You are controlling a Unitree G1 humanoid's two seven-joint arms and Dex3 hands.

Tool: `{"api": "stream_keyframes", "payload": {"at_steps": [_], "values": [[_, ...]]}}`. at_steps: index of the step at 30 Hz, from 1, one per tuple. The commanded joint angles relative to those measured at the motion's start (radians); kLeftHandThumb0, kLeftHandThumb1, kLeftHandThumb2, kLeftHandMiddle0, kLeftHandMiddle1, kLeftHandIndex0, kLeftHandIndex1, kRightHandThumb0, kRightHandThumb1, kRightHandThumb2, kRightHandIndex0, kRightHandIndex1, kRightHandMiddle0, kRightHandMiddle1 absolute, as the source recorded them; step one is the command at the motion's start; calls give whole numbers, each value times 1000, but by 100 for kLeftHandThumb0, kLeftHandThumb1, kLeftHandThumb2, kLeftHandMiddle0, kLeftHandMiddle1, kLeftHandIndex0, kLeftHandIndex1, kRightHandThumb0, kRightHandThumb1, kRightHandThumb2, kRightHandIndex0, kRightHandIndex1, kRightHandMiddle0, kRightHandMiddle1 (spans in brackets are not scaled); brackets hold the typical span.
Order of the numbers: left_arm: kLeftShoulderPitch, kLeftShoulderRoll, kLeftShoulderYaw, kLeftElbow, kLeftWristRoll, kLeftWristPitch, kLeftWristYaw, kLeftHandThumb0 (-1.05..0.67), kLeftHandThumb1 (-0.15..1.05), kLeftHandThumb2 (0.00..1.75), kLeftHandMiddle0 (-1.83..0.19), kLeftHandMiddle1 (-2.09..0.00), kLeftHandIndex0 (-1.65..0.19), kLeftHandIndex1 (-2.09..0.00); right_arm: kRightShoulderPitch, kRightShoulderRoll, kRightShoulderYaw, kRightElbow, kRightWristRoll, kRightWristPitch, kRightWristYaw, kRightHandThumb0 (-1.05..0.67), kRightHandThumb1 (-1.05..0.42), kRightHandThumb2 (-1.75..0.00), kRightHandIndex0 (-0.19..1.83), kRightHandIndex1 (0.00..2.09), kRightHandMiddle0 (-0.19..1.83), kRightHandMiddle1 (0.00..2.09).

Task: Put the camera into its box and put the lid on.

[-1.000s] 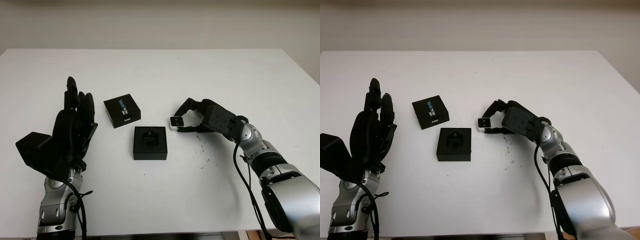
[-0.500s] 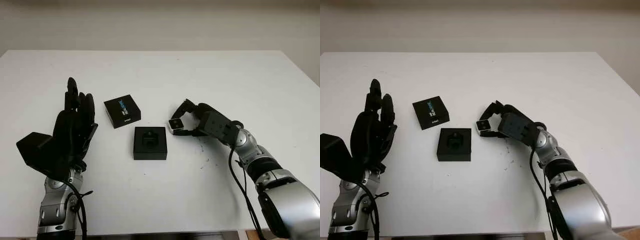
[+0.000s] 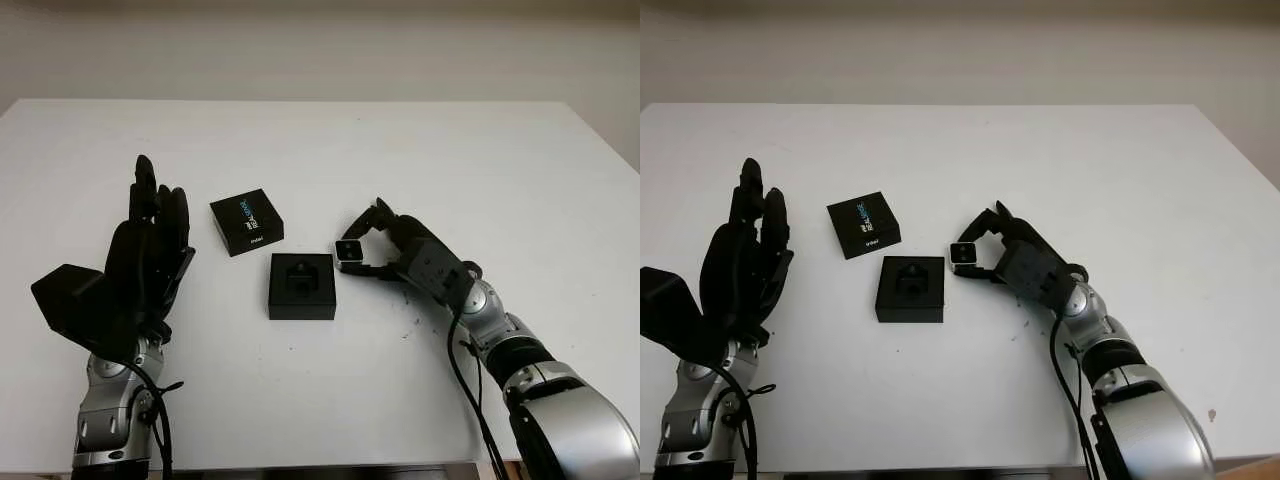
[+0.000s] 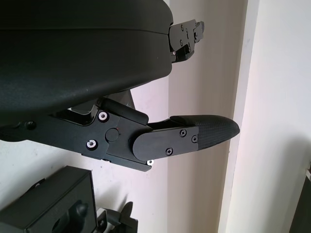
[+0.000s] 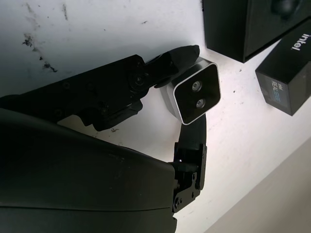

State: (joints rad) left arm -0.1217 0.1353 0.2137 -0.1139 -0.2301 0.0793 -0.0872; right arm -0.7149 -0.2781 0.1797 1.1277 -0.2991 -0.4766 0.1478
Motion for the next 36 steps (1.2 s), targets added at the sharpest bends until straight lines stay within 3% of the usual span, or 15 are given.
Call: {"api": "stream_keyframes", "payload": {"at_steps": [1,13,26,36], "values": [[-7,3,2,-9,-1,-3,-2,-67,105,51,19,0,19,0,63,31,14,26,0,14,10,-39,-96,-5,46,8,27,173],[3,3,-1,-10,0,-5,-7,-68,105,50,19,0,19,0,82,64,-133,-98,191,74,57,-39,-92,-4,44,6,33,178],[3,-3,-8,-10,-2,2,-5,-67,105,50,19,0,19,0,224,100,-148,-640,311,389,136,-42,-93,-6,40,4,33,173],[11,-4,-15,-13,8,-2,-1,-68,105,51,19,0,19,0,298,98,-107,-906,298,521,155,-41,-92,-5,37,3,37,176]]}}
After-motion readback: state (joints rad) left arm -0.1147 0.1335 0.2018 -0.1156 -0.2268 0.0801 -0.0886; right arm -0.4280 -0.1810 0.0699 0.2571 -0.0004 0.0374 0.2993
